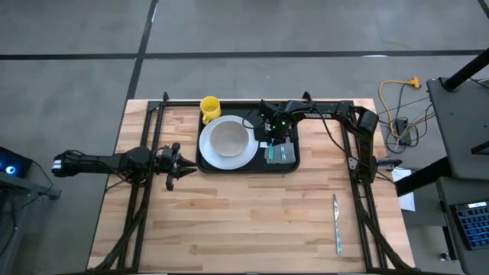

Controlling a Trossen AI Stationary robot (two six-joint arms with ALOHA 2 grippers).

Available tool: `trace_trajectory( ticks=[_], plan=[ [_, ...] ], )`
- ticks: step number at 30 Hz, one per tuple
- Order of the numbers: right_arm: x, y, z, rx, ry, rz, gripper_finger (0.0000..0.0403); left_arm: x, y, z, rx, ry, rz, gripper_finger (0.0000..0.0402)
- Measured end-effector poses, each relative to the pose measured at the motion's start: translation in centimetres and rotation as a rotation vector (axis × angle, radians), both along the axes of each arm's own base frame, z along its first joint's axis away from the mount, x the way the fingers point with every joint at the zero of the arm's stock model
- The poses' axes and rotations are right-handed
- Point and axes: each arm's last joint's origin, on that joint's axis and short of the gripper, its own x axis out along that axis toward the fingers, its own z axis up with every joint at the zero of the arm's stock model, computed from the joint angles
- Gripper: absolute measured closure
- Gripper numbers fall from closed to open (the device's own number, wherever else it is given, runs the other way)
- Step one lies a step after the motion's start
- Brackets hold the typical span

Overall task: Set up tray
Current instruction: Put the white patterned spoon on top of the gray napkin to the left of the blue fork on the black serving tray, then put the white patterned knife on top of the gray napkin to the right of the blue fork on the black serving tray

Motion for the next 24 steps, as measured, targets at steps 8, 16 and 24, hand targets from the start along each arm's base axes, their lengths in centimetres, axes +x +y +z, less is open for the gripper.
trace_trajectory(
  ticks=[8,16,24],
  plan=[
    [0.1,0.5,0.2,-0.065,0.045,-0.041,0.0321,0.0,0.0,0.0,0.000,0.000,0.000,0.0320],
    [0.1,2.4,3.7,-0.217,0.008,-0.067,0.0324,0.0,0.0,0.0,0.000,0.000,0.000,0.0320],
    [-1.8,5.6,6.5,-0.201,0.100,-0.030,0.0314,0.0,0.0,0.0,0.000,0.000,0.000,0.0320]
  ],
)
